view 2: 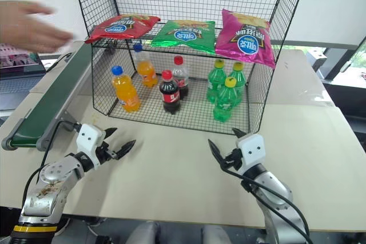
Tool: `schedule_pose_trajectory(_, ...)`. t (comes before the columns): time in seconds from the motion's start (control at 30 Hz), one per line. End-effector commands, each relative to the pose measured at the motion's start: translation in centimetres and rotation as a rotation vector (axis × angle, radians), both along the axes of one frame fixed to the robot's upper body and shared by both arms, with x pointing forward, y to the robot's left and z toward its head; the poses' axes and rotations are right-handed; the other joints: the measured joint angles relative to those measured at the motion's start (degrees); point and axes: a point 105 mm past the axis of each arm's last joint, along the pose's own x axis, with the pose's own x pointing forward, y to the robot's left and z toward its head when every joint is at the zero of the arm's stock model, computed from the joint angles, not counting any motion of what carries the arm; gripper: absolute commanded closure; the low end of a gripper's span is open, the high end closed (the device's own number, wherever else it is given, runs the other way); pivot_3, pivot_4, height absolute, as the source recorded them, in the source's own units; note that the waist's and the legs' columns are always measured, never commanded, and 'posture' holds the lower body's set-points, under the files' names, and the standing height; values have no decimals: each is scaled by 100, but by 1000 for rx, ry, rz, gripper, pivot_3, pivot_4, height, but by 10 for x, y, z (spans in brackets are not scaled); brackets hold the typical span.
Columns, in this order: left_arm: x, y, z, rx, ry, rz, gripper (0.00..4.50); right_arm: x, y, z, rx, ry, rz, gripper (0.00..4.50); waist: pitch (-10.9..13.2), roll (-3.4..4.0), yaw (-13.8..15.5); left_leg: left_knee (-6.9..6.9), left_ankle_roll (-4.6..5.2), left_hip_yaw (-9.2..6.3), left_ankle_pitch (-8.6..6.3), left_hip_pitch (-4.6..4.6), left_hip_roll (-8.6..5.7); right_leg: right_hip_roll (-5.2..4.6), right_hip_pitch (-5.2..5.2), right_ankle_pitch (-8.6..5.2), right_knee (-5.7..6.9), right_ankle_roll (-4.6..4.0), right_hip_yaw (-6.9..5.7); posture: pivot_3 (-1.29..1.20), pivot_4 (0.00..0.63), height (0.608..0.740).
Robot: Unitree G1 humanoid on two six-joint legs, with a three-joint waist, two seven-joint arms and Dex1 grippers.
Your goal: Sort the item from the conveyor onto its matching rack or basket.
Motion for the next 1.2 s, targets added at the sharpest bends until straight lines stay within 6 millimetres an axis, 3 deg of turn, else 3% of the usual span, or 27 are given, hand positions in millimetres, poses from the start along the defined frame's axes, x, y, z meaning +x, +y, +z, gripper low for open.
schedule_pose_trajectory(0.03, 2, 0, 9, 15, -42, -6, 119, -3, 2, 18, 4, -81, 4, 0, 0, 0, 0, 0, 0, 0, 0, 0, 0, 0, 0, 0, 0, 0, 0, 0, 150, 740)
schedule_pose_trajectory(1.03, 2, 9, 10, -3, -46, 36, 119, 2, 5, 25, 22, -83, 8, 0, 0, 0, -4, 0, 0, 0, 0, 0, 0, 0, 0, 0, 0, 0, 0, 0, 150, 740)
schedule_pose_trajectory(1.2, -14, 8, 21, -79, 8, -26, 119, 1, 18, 40, 31, -87, 157, 0, 0, 0, -31, -1, 1, 0, -1, 0, 0, 0, 0, 0, 0, 0, 0, 0, 150, 740)
